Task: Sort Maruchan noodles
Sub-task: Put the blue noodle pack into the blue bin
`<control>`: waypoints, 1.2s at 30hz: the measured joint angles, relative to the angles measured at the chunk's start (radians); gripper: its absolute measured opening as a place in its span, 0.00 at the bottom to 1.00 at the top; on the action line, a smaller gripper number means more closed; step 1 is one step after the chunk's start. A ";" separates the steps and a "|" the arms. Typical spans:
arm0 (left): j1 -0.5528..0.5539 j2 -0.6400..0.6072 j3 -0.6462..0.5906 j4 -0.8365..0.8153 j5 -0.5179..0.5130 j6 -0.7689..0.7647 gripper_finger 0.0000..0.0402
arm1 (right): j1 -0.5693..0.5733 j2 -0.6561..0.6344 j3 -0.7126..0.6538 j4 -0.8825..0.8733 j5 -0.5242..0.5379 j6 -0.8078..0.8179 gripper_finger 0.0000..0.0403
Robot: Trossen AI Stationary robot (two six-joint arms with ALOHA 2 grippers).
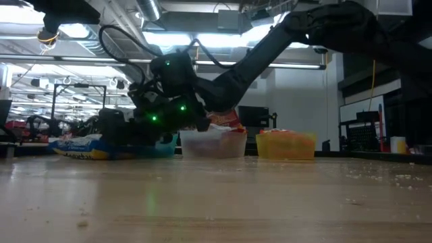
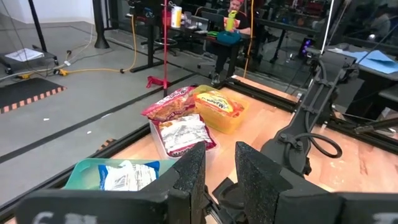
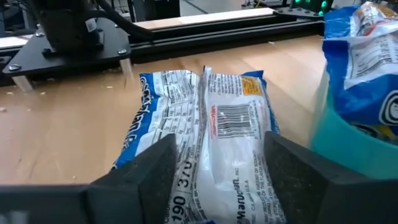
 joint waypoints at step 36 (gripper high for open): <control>0.000 0.000 0.000 -0.016 0.061 -0.092 0.21 | 0.277 -0.175 -0.008 -0.331 0.107 0.263 0.00</control>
